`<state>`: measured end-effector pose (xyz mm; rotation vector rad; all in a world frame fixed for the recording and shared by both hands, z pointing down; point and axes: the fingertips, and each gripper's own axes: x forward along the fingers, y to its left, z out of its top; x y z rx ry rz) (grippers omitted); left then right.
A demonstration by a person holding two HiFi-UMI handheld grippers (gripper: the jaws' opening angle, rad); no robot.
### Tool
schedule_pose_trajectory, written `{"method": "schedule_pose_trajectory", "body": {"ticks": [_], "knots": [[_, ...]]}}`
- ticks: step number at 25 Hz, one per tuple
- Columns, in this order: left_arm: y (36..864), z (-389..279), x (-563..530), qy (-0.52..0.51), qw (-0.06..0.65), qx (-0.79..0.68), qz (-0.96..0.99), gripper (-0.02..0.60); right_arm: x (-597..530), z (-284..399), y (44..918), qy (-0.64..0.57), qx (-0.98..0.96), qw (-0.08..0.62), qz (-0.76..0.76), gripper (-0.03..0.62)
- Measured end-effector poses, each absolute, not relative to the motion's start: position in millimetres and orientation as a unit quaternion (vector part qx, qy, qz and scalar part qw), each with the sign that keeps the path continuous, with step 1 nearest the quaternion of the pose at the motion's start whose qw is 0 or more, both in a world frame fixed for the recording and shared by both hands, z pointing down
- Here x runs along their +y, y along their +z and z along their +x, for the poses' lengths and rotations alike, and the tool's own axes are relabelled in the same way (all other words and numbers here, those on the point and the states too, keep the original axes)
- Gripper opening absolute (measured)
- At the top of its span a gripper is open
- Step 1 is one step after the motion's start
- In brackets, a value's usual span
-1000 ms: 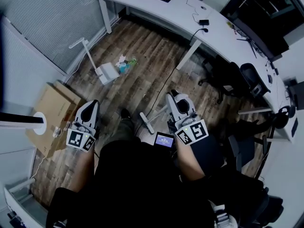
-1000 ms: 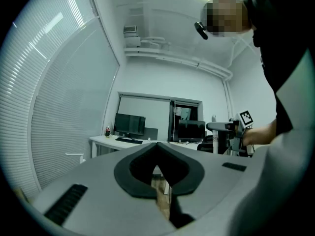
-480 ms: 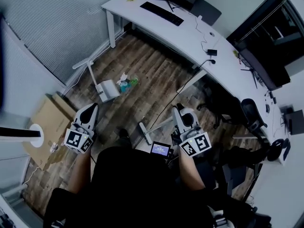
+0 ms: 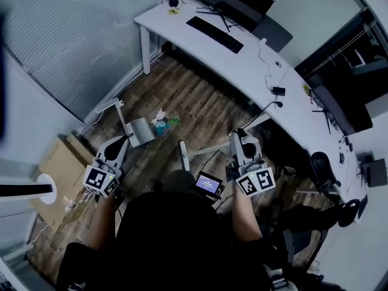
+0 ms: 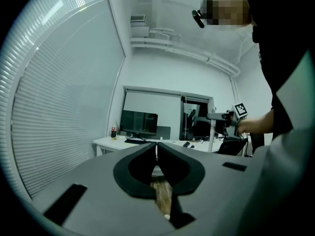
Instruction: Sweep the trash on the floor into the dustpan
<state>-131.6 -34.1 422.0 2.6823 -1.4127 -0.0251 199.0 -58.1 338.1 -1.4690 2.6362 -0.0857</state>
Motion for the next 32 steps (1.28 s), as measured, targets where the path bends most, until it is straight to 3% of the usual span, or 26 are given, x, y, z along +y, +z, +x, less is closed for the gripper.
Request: {"method": "schedule_pose_trajectory", "body": {"ticks": [17,24,32], "knots": [[451,-200,-163,0.061,0.073,-0.518,0.850,0.031,-253,168,356,-0.051,0.892,0.043,-0.446,0.075],[477,-225,-214,0.202,0.068,-0.517,0.829,0.060,-322,165,381,-0.090,0.914,0.024,-0.395,0.075],[562,-253,-223,0.445,0.111,-0.403,0.792,0.152,-380,167,405,-0.109,0.938,0.015,-0.328,0.075]]}}
